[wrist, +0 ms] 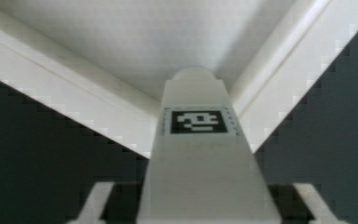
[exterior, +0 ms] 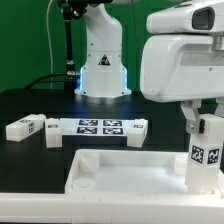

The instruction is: Assemble desk

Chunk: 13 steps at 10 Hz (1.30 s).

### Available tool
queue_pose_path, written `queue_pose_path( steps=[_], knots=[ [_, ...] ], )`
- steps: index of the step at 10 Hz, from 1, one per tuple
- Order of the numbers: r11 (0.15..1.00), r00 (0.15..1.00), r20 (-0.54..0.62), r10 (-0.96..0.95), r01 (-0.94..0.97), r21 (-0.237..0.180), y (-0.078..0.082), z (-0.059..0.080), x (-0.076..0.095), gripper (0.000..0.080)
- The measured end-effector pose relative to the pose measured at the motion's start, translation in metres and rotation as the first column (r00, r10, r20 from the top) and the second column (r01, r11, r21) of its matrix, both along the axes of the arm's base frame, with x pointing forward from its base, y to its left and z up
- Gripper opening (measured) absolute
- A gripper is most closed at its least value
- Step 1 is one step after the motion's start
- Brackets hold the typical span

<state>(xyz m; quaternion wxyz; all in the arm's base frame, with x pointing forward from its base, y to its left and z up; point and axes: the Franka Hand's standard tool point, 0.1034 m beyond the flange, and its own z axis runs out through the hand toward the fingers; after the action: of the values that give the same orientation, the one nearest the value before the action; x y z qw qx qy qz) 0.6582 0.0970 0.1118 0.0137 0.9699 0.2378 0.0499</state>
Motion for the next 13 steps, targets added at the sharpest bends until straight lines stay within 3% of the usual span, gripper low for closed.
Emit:
queue_pose_path(
  steps=[2,5,6,9,13],
  knots=[
    [1.0,1.0,0.0,-0.024,0.024,0.004,0.0,0.0,0.0,0.0289],
    [0.964,0.966,-0.012,-0.26,0.26,0.047,-0.001,0.0,0.0,0.0289],
    [0.923,0.926,-0.028,-0.377,0.378,0.076,-0.001,-0.001,0.0,0.029],
    [0.798,0.804,-0.05,-0.593,0.594,0.102,-0.002,-0.001,0.0,0.029],
    [0.598,0.604,-0.065,-0.795,0.797,0.092,-0.012,-0.001,-0.001,0.0291]
  ],
)
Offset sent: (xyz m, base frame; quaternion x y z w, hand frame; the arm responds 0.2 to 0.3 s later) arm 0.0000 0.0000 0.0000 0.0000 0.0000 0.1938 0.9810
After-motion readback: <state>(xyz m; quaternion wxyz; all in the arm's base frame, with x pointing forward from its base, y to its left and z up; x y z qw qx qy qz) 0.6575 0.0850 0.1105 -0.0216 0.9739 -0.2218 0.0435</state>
